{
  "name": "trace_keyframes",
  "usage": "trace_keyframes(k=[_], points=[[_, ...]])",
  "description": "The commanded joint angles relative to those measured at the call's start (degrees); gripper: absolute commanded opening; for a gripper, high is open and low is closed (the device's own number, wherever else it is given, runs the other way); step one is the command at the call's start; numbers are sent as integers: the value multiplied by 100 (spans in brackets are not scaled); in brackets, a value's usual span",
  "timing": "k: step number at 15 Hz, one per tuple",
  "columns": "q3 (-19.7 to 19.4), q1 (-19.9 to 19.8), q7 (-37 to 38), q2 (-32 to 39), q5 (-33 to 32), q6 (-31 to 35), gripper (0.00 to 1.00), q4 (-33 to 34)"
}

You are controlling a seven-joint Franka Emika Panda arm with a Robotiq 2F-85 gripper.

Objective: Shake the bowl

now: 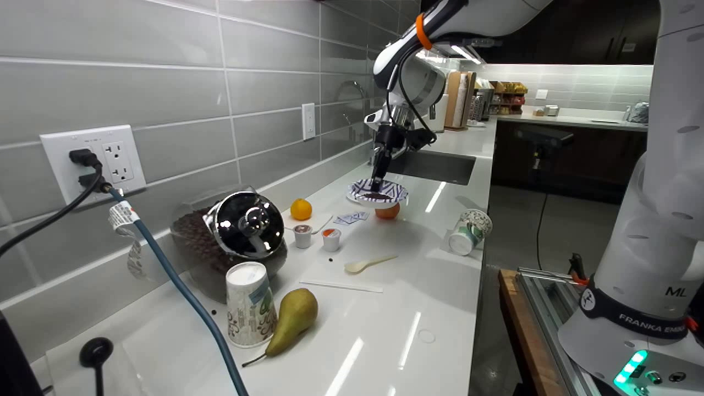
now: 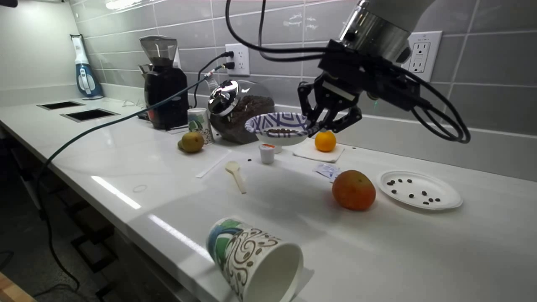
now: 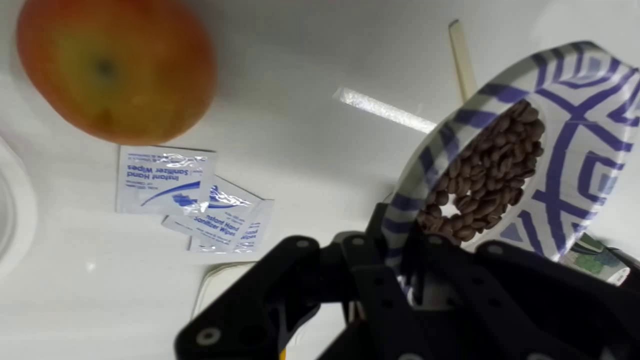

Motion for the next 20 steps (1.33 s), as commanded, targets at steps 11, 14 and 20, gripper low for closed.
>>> trace_keyframes(k=[11, 14, 20], points=[[52, 57, -273, 167, -110, 227, 1, -77], [124, 39, -391, 441, -75, 217, 1, 21], [299, 30, -393, 933, -130, 650, 1, 57]])
